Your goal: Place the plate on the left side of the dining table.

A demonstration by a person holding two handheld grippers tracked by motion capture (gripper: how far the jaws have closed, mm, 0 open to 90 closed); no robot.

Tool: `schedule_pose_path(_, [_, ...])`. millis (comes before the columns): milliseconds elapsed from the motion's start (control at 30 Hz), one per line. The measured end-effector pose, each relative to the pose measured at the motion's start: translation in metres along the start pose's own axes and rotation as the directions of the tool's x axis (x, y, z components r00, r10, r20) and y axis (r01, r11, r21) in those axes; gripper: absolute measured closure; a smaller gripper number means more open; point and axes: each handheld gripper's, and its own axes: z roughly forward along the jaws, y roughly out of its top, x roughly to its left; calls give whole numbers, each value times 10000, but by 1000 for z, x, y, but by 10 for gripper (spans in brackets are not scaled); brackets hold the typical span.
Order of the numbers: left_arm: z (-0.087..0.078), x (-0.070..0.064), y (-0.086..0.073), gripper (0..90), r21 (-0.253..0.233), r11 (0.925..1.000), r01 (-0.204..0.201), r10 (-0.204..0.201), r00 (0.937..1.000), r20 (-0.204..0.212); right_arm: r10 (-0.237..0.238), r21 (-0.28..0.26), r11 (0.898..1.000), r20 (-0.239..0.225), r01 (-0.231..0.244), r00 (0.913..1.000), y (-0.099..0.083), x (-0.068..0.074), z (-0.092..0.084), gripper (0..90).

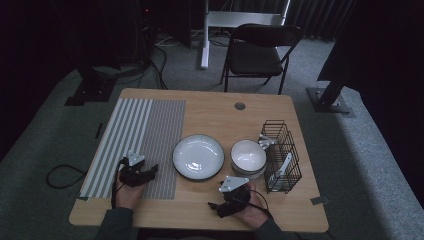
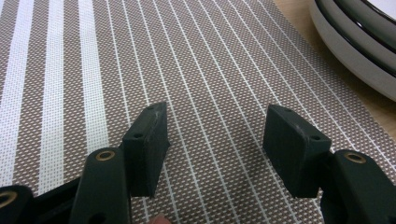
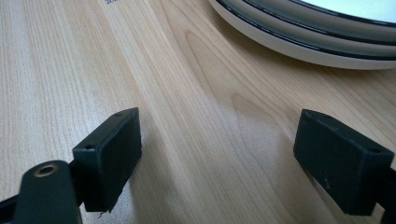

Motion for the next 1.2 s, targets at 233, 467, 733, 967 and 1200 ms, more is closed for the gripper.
schedule_pose_path(233, [0, -1, 0, 412, 9, 10000, -69, 69, 9999, -77, 1, 2, 10000, 0, -1, 10000, 0, 0, 0, 147])
schedule_pose_path(467, [0, -1, 0, 414, 18, 10000, 11, -11, 10000, -63, 3, 1, 10000, 2, -3, 10000, 0, 0, 0, 147])
schedule_pose_path(733, [0, -1, 0, 414, 74, 10000, 60, -59, 10000, -57, 11, 2, 10000, 12, -11, 10000, 0, 0, 0, 148])
schedule_pose_path(967, [0, -1, 0, 395, 96, 10000, 7, -8, 10000, 81, 48, 9, 10000, 44, -48, 10000, 0, 0, 0, 151])
schedule_pose_path(1200, [-2, -1, 0, 385, 94, 10000, -29, 26, 9996, 286, 211, -169, 9996, 322, -205, 9993, 4, 2, -11, 289])
